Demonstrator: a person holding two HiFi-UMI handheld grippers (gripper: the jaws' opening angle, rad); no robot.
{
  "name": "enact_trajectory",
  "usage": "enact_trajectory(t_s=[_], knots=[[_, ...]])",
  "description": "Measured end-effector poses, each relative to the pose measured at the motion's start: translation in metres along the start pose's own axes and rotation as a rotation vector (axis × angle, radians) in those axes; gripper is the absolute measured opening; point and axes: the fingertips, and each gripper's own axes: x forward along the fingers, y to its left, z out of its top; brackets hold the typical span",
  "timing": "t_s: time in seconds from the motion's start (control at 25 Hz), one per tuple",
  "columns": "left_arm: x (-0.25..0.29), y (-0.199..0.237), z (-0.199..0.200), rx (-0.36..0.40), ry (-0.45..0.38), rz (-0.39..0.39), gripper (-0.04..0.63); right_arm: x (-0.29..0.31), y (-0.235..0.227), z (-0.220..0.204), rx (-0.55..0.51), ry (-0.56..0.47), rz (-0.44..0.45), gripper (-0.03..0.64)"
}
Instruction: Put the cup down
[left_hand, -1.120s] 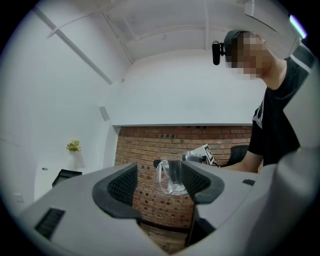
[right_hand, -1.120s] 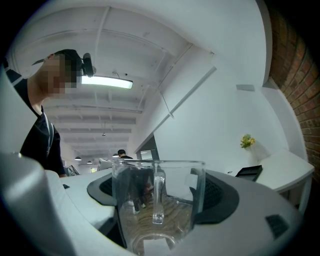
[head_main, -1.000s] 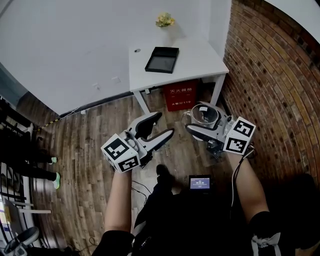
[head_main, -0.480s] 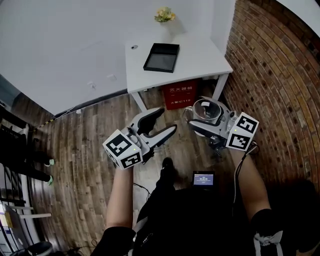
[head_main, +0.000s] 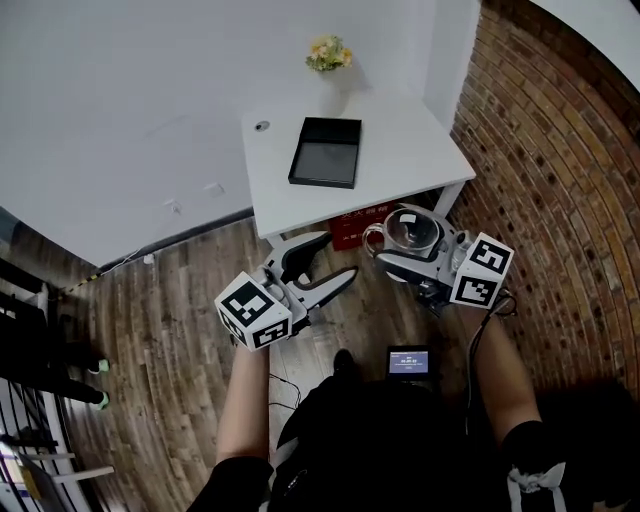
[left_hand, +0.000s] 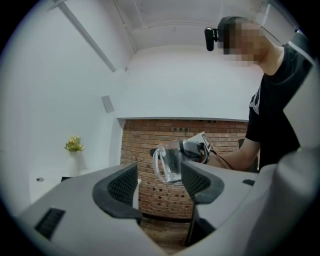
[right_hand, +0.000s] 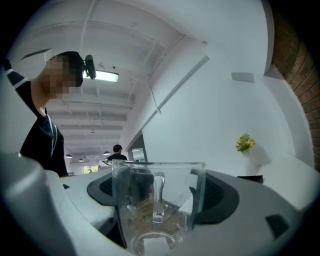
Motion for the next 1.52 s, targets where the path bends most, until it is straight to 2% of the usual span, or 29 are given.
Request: enact_trajectory(t_s=[0.2, 0.4, 0.8, 1.04, 1.2, 1.44, 1.52], knots=[[-0.005, 0.065, 0.004, 0.011, 0.009, 0.004, 0.279, 0.046, -0.042, 0.008, 0.014, -0.016, -0.028, 0.426], [-0.010, 0.115, 0.003, -0.012, -0.001, 0.008, 0.279, 0.083, -0.065, 0.009, 0.018, -0.006, -0.036, 0.426], [0.013, 0.172, -0.005, -0.066, -0.016, 0.002, 0.279, 0.099, -0.118, 0.006, 0.047, 0.009, -0.078, 0.426], [0.041, 0.199, -0.010, -0.055, 0.003, 0.007, 0.279, 0.108, -0.162, 0.006, 0.057, 0.007, -0.038, 0.426], [0.060, 0.235, -0.004, -0.058, 0.016, 0.032, 0.279, 0.124, -0.200, 0.018, 0.065, -0.009, -0.001, 0.426], [0.095, 0.293, 0.025, -0.001, -0.016, 0.122, 0.259, 0.140, -0.264, 0.045, 0.058, -0.017, 0.048, 0.426], [0.107, 0.312, 0.033, -0.003, -0.030, 0.144, 0.255, 0.144, -0.284, 0.052, 0.055, -0.019, 0.060, 0.426]])
